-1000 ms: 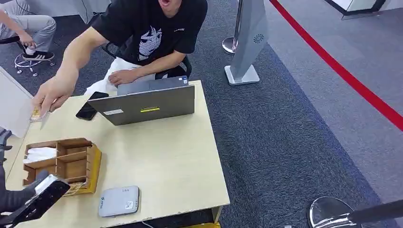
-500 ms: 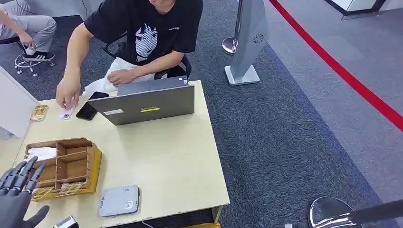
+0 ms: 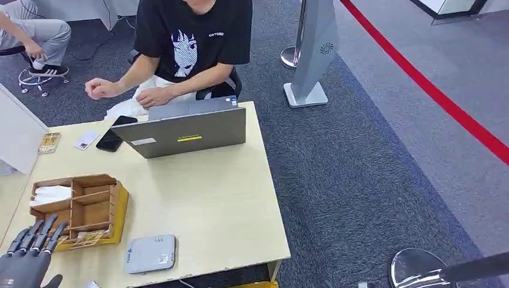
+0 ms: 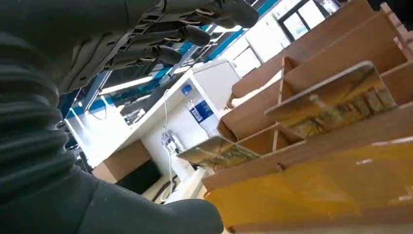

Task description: Pass the card to the sensor for recognition and then transmit it.

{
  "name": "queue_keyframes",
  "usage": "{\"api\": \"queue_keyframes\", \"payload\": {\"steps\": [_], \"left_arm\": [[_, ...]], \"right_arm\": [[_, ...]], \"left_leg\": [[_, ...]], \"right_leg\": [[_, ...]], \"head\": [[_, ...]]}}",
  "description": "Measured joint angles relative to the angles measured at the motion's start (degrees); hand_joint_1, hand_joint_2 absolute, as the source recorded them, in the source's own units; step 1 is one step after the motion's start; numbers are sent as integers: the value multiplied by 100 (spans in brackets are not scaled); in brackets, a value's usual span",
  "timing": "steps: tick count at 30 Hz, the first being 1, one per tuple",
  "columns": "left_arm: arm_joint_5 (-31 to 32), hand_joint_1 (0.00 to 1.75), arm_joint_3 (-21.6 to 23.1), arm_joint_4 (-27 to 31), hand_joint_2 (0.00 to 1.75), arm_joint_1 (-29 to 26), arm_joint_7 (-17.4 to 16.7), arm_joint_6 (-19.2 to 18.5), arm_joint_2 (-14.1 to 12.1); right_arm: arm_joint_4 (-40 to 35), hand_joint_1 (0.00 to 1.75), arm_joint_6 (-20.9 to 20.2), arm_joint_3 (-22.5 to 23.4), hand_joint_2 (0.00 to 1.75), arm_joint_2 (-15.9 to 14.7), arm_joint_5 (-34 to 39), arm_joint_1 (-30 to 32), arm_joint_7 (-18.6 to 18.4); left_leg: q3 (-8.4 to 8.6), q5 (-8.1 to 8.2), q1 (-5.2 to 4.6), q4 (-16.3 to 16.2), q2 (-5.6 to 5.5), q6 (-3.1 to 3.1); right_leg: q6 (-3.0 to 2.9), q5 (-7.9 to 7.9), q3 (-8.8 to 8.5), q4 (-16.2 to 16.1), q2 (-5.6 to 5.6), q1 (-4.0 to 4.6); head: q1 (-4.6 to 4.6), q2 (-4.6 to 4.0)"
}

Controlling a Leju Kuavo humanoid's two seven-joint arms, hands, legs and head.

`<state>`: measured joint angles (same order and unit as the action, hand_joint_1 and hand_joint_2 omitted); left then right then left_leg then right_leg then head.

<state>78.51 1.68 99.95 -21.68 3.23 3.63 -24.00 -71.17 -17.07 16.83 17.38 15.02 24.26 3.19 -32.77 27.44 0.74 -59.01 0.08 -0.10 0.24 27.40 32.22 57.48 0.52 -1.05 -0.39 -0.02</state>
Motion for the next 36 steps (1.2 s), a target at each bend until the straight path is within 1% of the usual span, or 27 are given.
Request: {"api": "queue_keyframes", "payload": {"steps": [4, 8, 11, 14, 20, 25, 30, 31, 32, 33, 36], "left_arm": [[100, 0, 20, -98, 175, 67, -7, 9, 46], [428, 0, 26, -270, 175, 278, -7, 74, 207], [676, 0, 42, -433, 175, 481, 22, 94, 389], [780, 0, 109, -560, 175, 656, 42, 76, 555], [817, 0, 194, -686, 175, 813, 42, 57, 741], [824, 0, 221, -761, 175, 904, -6, -89, 870], [842, 0, 232, -798, 175, 962, -15, -157, 988], [842, 10, 238, -798, 175, 971, -22, -175, 1010], [837, 171, 249, -798, 175, 980, -37, -192, 1031], [824, 175, 251, -798, 175, 987, -57, -212, 1049], [804, 175, 253, -798, 175, 1000, -66, -256, 1097]], "right_arm": [[33, 0, -9, 13, 175, 0, -11, -9, 0], [46, 0, -9, 13, 175, 0, -35, -17, -13], [31, 0, -37, 17, 175, 0, -77, -20, -208], [20, 0, -61, 22, 175, 0, -103, -35, -282], [20, 0, -61, 28, 175, 0, -105, -55, -313], [22, 0, -81, 31, 175, 0, -155, -82, -326], [26, 0, -92, 31, 175, 0, -216, -117, -363], [28, 0, -92, 31, 175, 0, -216, -121, -363], [28, 0, -92, 31, 175, 0, -201, -121, -363], [28, 0, -85, 31, 175, 0, -197, -120, -363], [28, 0, -77, 31, 175, 0, -197, -121, -363]], "left_leg": [[0, 0, 0, 0, -1, 0], [0, -1, -1, 0, -3, 2], [0, -2, -1, 0, -3, 2], [0, -2, -1, -1, -2, 3], [0, -2, -1, -1, -1, 2], [0, -2, -1, -1, -1, 2], [0, -3, -1, -1, -1, 2], [0, -3, -1, -1, -1, 2], [0, -3, -1, -1, -1, 2], [0, -3, -1, -1, -1, 2], [0, -3, -1, -1, -1, 3]], "right_leg": [[0, 0, 0, 0, -1, 0], [1, -1, -1, 0, -3, 0], [3, -3, -2, 0, -4, -1], [6, -6, -9, 0, -4, -1], [5, -7, -8, 0, -2, -1], [5, -7, -5, 0, -2, -1], [5, -8, 0, 0, -2, -1], [5, -8, -1, 0, -2, -1], [5, -8, -7, 0, -2, -1], [5, -8, -8, 0, -2, -1], [5, -8, -8, 0, -2, -1]], "head": [[0, 0], [0, 0], [0, 0], [0, 0], [0, 0], [0, 0], [0, 0], [0, 0], [0, 0], [0, 0], [0, 0]]}}
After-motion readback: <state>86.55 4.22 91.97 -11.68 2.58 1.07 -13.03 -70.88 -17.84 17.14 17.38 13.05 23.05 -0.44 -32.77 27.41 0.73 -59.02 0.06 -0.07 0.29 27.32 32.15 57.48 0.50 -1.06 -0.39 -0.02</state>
